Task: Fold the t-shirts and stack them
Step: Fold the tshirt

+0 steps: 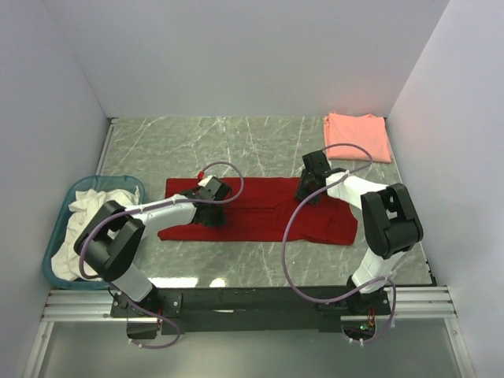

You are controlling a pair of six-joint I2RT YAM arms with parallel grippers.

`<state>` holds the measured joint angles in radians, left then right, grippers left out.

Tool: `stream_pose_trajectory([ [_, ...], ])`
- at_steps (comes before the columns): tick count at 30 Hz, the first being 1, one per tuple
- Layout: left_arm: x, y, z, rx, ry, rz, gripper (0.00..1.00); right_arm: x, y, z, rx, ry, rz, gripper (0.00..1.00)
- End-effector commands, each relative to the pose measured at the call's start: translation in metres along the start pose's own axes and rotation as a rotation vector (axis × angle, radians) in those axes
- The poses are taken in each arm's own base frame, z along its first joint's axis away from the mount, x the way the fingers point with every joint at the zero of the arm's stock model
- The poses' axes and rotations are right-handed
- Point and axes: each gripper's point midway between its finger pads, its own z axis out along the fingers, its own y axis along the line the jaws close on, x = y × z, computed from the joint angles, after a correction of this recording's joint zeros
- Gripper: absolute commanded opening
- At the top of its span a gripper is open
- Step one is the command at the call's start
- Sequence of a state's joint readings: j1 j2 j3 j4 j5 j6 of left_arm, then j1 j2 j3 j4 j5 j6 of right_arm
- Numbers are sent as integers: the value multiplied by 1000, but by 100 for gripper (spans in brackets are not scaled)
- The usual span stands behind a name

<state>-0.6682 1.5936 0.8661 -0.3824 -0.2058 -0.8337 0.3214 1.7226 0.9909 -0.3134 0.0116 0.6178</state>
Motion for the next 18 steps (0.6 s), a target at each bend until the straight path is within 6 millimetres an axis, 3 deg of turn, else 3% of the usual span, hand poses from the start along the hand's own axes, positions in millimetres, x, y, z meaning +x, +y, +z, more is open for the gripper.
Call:
stream_pose_trajectory([
  [1,23,20,-6,-33,63,-1,24,-3,5,3,38,8,-62,39],
  [6,52,20,-16,7,107,-15,23,-3,25,15,54,43,-133,38],
  [10,72,11,-30,53,127,-36,23,-5,59,21,35,56,-195,38],
  [11,83,8,-33,67,144,-33,23,3,66,27,33,78,-221,38],
  [13,92,-2,-39,105,152,-88,23,-2,87,28,6,70,-245,38],
  [18,123,-40,-52,243,200,-151,23,11,133,41,-52,113,-336,38],
])
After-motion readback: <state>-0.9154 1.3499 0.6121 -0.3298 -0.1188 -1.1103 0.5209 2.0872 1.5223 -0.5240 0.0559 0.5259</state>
